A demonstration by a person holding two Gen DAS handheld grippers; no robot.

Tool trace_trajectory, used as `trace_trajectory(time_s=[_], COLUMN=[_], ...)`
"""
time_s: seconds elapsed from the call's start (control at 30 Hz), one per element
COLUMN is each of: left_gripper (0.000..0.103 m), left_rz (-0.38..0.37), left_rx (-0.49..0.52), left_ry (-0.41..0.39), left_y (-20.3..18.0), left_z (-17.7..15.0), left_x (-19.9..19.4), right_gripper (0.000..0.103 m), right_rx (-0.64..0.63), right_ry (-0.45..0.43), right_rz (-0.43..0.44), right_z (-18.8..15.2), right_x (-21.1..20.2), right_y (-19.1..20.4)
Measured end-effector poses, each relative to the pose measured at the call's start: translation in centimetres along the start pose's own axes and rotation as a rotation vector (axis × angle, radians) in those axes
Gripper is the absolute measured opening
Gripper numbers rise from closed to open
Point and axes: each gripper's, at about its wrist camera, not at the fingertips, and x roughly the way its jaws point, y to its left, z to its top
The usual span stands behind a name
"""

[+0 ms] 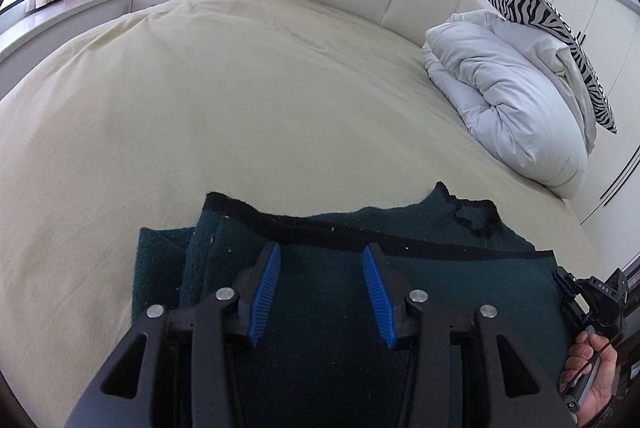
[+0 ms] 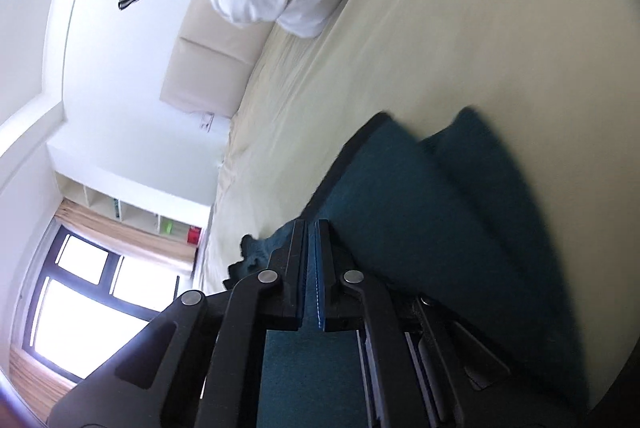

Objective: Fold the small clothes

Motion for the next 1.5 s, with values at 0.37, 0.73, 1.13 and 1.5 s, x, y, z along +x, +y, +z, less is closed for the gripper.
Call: trace_trajectory(time_s=[0.37, 0.73, 1.13, 1.5], left_gripper=[0.063, 0.046, 0.049, 0.048], left_rz=[-0.021, 0.001, -0.020, 0.023], left_rx=[-0.030, -0.016, -0.045, 0.054], left_ry=[-0.049, -0.024, -0.060, 0.058], left_y=[-0.3, 1.8, 1.4, 0.0], left_z=[-4.5, -6.7, -7.1, -9.8], left_x=[-7.0, -7.2, -11.6, -9.3], right_gripper=[0.009, 0.017, 0.017, 0.027], right_rx=[-0.080, -0.192, -0.240, -0.246], right_ry=[-0.129, 0.226, 0.021, 0.432], right_rz=[-0.102, -0.005, -0.166, 0.021], right_z=[-1.7, -11.5, -8.3, -18.0], right_x=[-7.7, -0.3, -8.6, 1.7], right_y=[3.1, 5.9, 5.4, 9.9])
